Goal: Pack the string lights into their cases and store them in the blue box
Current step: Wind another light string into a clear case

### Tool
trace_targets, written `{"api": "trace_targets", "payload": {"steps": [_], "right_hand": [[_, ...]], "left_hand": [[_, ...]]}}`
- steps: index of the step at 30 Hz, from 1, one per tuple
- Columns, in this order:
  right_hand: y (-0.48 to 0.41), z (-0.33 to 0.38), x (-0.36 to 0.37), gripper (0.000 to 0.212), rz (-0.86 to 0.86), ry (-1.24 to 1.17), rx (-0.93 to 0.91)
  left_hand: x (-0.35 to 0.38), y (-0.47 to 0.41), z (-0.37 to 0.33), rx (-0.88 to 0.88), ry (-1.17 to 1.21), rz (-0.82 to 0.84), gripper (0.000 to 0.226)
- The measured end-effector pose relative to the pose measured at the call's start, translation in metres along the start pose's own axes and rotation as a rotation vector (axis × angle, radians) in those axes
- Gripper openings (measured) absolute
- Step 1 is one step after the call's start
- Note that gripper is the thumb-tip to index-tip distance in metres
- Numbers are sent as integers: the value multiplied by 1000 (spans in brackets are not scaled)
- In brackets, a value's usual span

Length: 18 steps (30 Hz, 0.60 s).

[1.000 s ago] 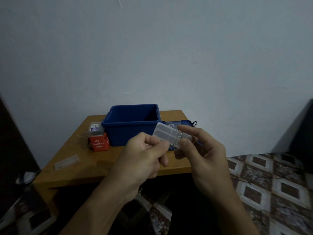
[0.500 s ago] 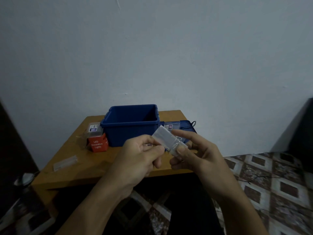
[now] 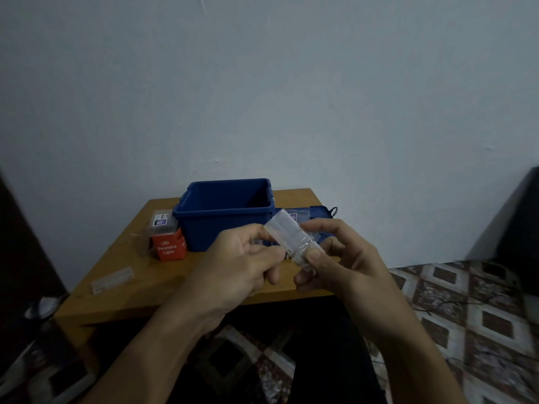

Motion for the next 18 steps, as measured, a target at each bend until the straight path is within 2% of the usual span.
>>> {"api": "trace_targets", "payload": {"steps": [8,14,18], "right_hand": [[1,0,-1,20,-13,-7,22],[1,2,0,22,-24,-7,7],[1,2,-3,28,-77,-37,-6]], "left_hand": [[2,0,0,16,-53,47,18],[3,1,0,24,-19,36,18],[5,3,0,36,0,86,18]]}}
Point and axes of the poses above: each hand's wrist, its own y-axis away from the middle knuckle, its own x-axis out of the palm, z = x × y, the point moved 6 cm from there along -y, towards the middle knuckle, and after that the axes turned 1 degree about -x, right-handed, at the moved point
